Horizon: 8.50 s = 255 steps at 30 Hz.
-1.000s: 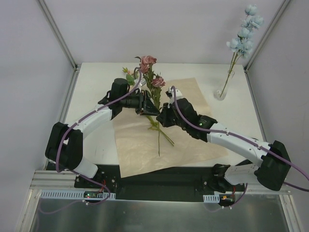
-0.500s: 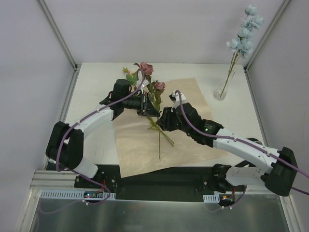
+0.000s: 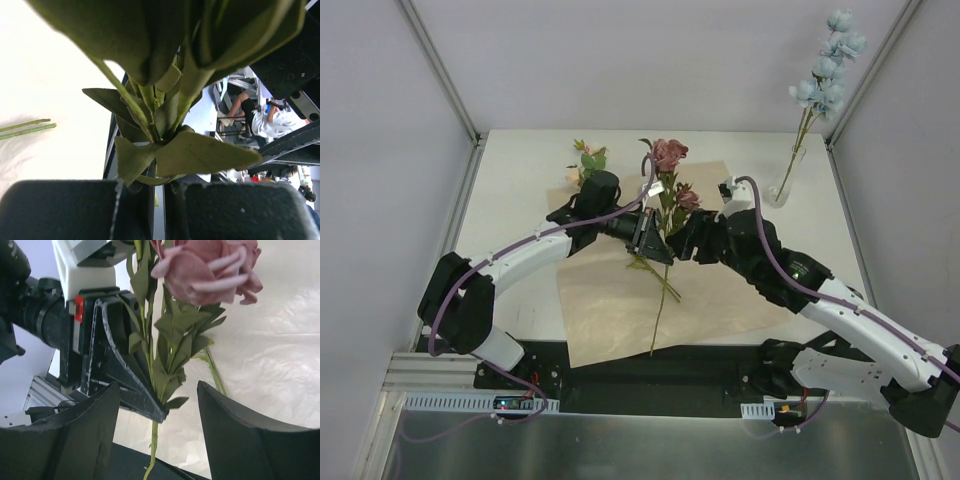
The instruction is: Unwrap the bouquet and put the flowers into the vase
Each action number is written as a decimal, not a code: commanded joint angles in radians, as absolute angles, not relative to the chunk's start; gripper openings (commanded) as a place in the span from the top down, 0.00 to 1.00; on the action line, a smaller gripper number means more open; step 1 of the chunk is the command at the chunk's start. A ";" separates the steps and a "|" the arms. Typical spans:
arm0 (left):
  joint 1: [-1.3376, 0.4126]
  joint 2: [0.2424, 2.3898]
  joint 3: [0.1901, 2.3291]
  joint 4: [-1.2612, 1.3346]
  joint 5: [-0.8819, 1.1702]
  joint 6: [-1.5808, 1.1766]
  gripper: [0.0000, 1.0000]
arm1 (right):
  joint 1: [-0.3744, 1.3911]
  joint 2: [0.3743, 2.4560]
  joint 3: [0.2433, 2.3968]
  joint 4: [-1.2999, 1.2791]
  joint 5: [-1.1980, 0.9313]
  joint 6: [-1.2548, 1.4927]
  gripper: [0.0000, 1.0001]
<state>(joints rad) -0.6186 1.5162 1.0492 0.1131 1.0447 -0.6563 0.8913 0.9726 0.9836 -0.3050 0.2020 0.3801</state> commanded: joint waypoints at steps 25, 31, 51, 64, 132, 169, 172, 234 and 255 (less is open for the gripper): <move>-0.698 1.529 1.155 -0.095 0.999 -0.468 1.00 | 0.896 1.048 1.049 -0.339 0.285 0.434 0.39; -0.712 1.523 1.169 -0.139 0.959 -0.433 1.00 | 0.897 1.109 1.074 -0.336 0.273 0.443 0.47; -0.712 1.402 1.197 -0.244 0.789 -0.362 0.32 | 0.848 0.890 1.123 -0.491 0.659 0.221 0.99; -0.700 1.384 1.190 -0.256 0.733 -0.373 0.09 | 0.226 0.885 1.376 -0.212 0.729 -0.149 0.99; -0.673 1.402 1.186 -0.259 0.715 -0.342 0.09 | 0.003 1.404 1.342 0.583 0.127 -0.528 0.99; -0.675 1.394 1.184 -0.258 0.707 -0.344 0.10 | -0.040 1.479 1.177 0.571 0.155 -0.370 0.69; -0.673 1.394 1.183 -0.259 0.712 -0.347 0.10 | -0.040 1.457 1.170 0.520 0.186 -0.345 0.48; -0.276 1.634 1.114 -0.279 0.640 -0.796 0.27 | 0.897 1.552 1.087 -0.391 0.066 0.048 0.74; -0.249 1.623 1.072 -0.226 0.706 -0.850 0.31 | 0.899 1.743 1.151 -0.466 0.133 0.046 0.77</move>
<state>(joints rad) -0.2535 1.6501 1.0801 -0.2432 0.6773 -0.8314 0.8970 1.7378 1.1130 -0.4404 0.0910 0.0639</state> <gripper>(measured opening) 0.697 0.225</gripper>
